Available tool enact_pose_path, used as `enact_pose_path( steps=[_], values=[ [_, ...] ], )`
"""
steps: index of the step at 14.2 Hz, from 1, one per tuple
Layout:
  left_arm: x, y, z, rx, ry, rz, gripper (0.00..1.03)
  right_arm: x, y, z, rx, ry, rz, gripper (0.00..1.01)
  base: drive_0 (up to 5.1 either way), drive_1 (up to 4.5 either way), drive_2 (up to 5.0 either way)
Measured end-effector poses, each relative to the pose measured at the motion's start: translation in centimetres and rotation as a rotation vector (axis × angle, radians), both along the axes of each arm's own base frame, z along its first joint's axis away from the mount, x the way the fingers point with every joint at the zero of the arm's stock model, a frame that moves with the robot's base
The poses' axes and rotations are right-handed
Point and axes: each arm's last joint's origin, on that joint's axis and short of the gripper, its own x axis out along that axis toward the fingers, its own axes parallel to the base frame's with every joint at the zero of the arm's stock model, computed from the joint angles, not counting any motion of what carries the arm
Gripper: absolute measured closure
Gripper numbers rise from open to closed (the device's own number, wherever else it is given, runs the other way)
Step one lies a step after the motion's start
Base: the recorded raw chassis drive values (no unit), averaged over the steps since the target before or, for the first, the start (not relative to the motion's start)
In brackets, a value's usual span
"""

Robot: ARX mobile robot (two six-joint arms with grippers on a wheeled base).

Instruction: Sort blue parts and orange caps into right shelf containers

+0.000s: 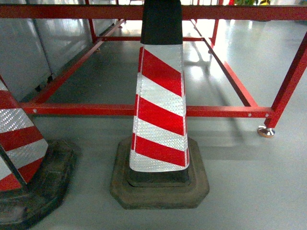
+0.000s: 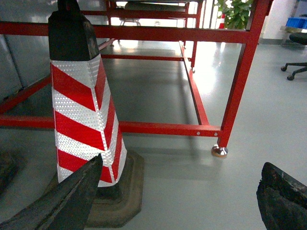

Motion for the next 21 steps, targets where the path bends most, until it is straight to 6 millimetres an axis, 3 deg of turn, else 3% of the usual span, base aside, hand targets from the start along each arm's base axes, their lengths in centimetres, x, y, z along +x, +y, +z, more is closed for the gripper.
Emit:
enact_pose_path(
  steps=[21],
  values=[
    [0.0, 0.0, -0.02, 0.0, 0.002, 0.001, 0.05, 0.0, 0.0, 0.0, 0.0, 0.0, 0.001, 0.03, 0.0, 0.0, 0.0]
  ],
)
